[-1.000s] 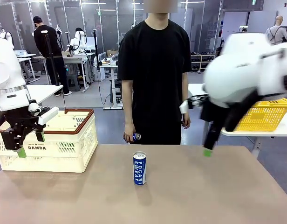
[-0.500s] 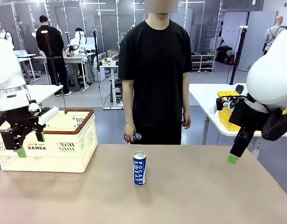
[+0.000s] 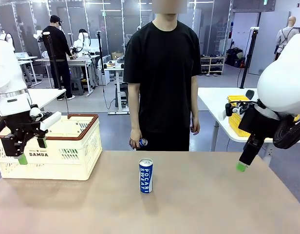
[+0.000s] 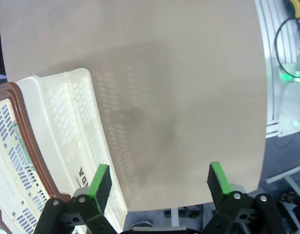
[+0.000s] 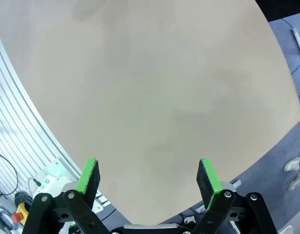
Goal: Place the drinks into the Shopping basket.
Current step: Pick up one drink and place it into the Shopping basket.
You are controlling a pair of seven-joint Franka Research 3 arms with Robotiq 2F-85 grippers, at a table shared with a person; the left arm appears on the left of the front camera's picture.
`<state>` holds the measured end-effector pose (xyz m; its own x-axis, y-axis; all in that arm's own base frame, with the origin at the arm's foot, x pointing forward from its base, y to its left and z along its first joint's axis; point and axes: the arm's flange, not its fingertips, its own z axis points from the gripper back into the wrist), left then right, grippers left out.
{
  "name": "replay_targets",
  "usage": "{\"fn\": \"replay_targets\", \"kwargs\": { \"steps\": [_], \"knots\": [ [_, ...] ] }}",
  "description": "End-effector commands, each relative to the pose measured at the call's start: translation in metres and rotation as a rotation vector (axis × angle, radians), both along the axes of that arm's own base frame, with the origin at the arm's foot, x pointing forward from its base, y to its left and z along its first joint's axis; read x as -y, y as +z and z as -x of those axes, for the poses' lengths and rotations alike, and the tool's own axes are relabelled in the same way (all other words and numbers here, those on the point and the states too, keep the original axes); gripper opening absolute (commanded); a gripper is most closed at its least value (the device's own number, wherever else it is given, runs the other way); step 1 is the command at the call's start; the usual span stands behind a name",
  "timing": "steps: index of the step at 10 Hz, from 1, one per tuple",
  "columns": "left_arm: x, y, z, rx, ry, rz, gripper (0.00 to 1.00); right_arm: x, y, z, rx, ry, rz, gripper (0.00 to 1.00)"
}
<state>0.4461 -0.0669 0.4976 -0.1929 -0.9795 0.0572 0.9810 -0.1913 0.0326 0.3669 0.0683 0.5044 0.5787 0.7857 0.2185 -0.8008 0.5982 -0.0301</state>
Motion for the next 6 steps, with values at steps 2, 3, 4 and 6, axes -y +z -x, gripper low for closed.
{"fn": "replay_targets", "kwargs": {
  "steps": [2, 3, 4, 6],
  "knots": [
    [0.029, -0.006, -0.001, 0.027, -0.031, 0.078, 1.0, 0.002, 0.002, 0.0, -0.006, 0.0, 0.004, 1.0],
    [0.054, -0.009, 0.001, 0.067, -0.045, 0.138, 1.0, 0.002, 0.002, 0.0, -0.006, 0.0, 0.004, 1.0],
    [0.083, -0.011, -0.001, 0.081, -0.034, 0.124, 1.0, 0.002, 0.002, 0.0, -0.006, 0.0, 0.004, 1.0],
    [0.161, -0.018, -0.022, 0.125, -0.075, 0.161, 1.0, 0.002, 0.002, 0.0, -0.006, 0.0, 0.004, 1.0]
  ]
}}
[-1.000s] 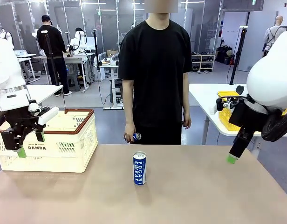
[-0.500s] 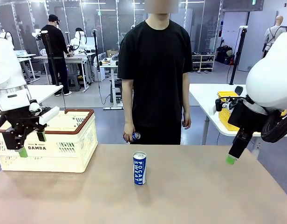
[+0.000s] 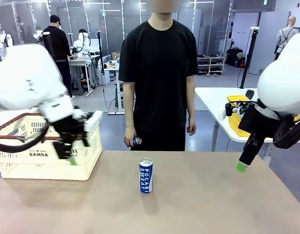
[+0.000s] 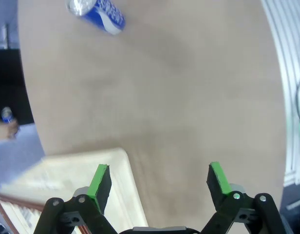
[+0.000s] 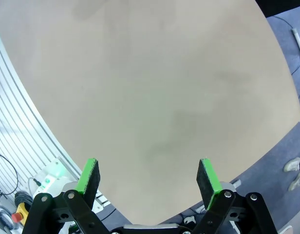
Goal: Place the drinks into the Shopping basket.
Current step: Pick up one drink and place it into the Shopping basket.
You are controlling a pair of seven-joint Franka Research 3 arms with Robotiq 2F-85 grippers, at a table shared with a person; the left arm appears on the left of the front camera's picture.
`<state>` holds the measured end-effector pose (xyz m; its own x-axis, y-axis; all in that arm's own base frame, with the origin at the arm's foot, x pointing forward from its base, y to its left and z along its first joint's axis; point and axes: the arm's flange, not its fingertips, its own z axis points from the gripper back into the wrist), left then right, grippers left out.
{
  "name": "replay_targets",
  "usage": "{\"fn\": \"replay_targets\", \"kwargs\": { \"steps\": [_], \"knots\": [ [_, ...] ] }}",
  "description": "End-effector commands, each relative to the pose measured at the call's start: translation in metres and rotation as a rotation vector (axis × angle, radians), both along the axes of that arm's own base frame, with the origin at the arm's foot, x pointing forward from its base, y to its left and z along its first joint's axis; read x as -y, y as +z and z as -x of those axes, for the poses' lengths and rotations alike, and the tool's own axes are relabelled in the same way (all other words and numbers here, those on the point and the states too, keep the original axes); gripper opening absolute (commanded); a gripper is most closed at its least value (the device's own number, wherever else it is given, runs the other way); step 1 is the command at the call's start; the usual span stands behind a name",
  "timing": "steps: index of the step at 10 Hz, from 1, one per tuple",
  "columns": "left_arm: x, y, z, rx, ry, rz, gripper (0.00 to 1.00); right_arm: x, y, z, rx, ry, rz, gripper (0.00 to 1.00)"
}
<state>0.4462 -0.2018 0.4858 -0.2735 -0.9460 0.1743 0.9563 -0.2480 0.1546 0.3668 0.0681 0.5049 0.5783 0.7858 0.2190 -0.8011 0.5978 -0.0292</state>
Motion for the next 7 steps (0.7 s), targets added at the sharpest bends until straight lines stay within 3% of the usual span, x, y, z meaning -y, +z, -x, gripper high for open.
{"fn": "replay_targets", "kwargs": {
  "steps": [1, 4, 7],
  "knots": [
    [0.071, -0.011, -0.038, 0.033, -0.04, 0.043, 1.0, 0.002, 0.001, 0.0, -0.005, -0.001, 0.005, 1.0],
    [0.152, -0.031, -0.067, 0.032, -0.077, -0.005, 1.0, 0.002, 0.001, 0.0, -0.005, -0.001, 0.005, 1.0],
    [0.176, -0.041, -0.078, 0.0, -0.101, -0.011, 1.0, 0.002, 0.001, 0.0, -0.005, -0.001, 0.005, 1.0]
  ]
}}
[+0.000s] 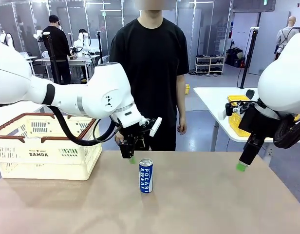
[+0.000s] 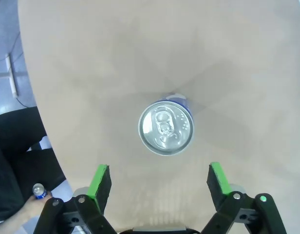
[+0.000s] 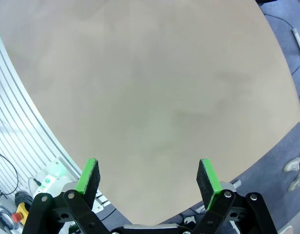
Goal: Place the drinks into the Shopping basket.
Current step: Pick up one drink and place it into the Shopping basket.
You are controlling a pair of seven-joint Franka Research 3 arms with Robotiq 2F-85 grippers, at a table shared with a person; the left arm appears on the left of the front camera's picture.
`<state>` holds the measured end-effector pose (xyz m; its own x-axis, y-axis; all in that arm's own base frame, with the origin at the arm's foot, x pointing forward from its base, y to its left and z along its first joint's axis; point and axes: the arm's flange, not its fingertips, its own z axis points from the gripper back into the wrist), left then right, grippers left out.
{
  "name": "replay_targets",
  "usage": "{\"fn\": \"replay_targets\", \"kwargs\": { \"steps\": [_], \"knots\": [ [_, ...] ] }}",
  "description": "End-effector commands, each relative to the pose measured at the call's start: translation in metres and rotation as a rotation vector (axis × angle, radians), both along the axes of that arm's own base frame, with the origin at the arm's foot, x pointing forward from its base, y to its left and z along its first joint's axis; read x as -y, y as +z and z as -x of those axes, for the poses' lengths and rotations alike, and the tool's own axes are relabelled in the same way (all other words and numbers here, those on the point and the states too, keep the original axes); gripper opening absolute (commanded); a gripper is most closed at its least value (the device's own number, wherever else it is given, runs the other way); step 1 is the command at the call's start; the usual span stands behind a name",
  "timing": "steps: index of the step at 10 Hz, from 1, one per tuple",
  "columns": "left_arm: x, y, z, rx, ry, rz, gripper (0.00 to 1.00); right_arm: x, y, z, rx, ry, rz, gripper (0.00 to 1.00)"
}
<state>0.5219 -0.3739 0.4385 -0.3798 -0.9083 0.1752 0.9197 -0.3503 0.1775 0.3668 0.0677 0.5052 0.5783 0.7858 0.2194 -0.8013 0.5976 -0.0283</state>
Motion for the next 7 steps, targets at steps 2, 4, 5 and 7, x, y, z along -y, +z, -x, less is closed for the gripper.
{"fn": "replay_targets", "kwargs": {
  "steps": [2, 4, 5, 7],
  "knots": [
    [0.013, 0.005, -0.002, -0.032, -0.006, -0.024, 1.0, 0.001, 0.001, 0.0, -0.005, -0.001, 0.006, 1.0],
    [0.022, 0.007, 0.006, -0.087, -0.032, -0.056, 1.0, 0.001, 0.001, 0.0, -0.005, -0.001, 0.006, 1.0],
    [0.024, 0.006, 0.008, -0.089, -0.028, -0.072, 1.0, 0.001, 0.001, 0.0, -0.005, -0.001, 0.006, 1.0],
    [0.028, -0.002, 0.005, -0.101, -0.042, -0.071, 1.0, 0.001, 0.001, 0.0, -0.005, -0.001, 0.006, 1.0]
  ]
}}
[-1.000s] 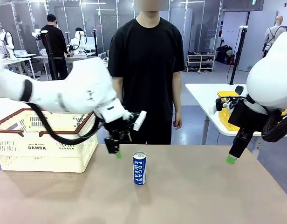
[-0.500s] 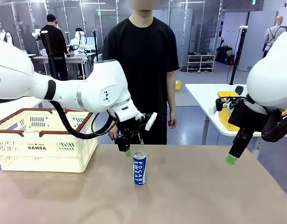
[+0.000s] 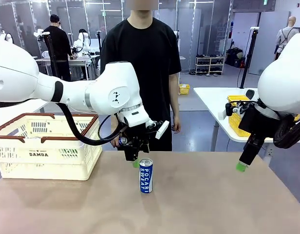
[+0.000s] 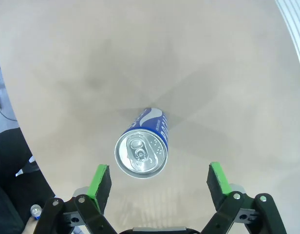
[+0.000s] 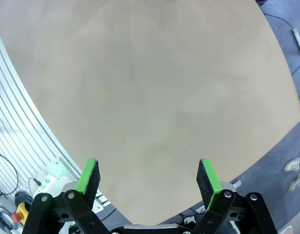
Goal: Place the drinks into the Shopping basket.
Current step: Pick up one drink and place it into the Shopping basket.
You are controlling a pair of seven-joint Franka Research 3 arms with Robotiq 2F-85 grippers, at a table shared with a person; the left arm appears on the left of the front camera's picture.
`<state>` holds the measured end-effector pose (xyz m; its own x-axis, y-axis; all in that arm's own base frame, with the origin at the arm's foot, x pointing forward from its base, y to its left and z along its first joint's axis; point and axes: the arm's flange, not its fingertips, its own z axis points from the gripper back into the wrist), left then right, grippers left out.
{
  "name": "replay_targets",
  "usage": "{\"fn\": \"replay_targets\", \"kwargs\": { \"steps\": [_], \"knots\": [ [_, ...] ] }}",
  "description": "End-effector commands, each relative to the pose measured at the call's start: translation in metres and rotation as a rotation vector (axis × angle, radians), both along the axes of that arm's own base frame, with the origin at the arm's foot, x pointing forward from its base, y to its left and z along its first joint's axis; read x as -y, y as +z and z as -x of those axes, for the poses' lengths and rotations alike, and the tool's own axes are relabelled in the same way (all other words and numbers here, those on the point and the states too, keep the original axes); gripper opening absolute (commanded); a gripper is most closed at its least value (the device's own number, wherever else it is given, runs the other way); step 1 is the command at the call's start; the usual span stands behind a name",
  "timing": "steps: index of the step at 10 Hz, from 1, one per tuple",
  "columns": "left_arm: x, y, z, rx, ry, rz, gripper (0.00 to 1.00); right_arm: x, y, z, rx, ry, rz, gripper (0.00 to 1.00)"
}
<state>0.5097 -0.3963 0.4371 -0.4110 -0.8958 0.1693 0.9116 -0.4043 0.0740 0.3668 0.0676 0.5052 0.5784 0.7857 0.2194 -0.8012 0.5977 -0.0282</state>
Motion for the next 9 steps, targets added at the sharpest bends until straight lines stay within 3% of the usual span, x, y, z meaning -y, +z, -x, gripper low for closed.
{"fn": "replay_targets", "kwargs": {
  "steps": [1, 5, 9],
  "knots": [
    [0.009, -0.004, -0.008, 0.007, -0.001, -0.025, 1.0, 0.001, 0.001, 0.0, -0.005, -0.001, 0.006, 1.0],
    [0.016, -0.012, -0.01, 0.032, -0.009, -0.038, 1.0, 0.001, 0.001, 0.0, -0.005, -0.001, 0.006, 1.0],
    [0.022, -0.027, -0.016, -0.006, -0.005, -0.061, 1.0, 0.001, 0.001, 0.0, -0.005, -0.001, 0.006, 1.0]
  ]
}}
